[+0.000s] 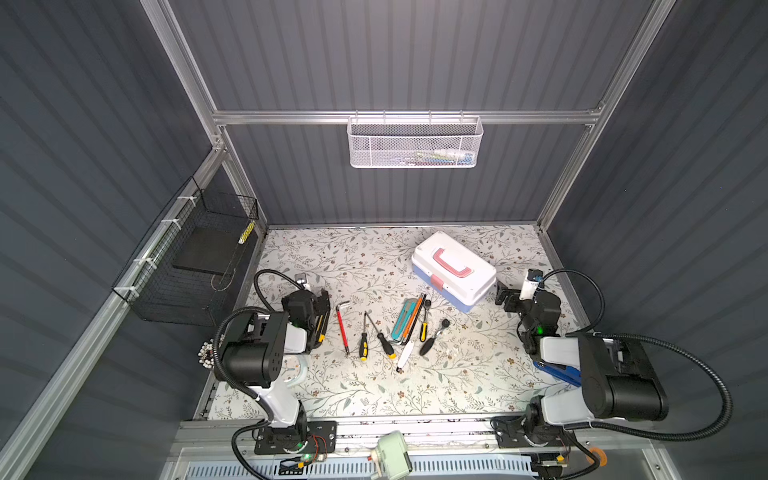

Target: Pack the tool kit

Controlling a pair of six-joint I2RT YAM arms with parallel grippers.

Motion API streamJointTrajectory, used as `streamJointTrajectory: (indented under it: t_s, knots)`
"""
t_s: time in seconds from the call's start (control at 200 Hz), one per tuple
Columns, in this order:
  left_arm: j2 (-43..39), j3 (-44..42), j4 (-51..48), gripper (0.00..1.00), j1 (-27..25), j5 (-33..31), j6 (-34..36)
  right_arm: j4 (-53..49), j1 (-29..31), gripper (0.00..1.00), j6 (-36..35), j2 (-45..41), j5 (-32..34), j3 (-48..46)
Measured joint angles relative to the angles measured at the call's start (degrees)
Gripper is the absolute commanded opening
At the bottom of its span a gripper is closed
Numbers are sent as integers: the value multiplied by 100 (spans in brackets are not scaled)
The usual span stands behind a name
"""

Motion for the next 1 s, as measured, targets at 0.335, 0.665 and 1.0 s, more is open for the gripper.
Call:
streamJointTrajectory:
  t_s: [0.335,0.665,1.0]
  knots:
    - [0,0,-2,100,0,0,2,0,0,99,0,0,0,0]
    - [0,0,-2,100,0,0,15,0,0,99,0,0,-2,0]
    - [-20,24,-83,100,0,0,15,-11,0,99,4,-2,4,0]
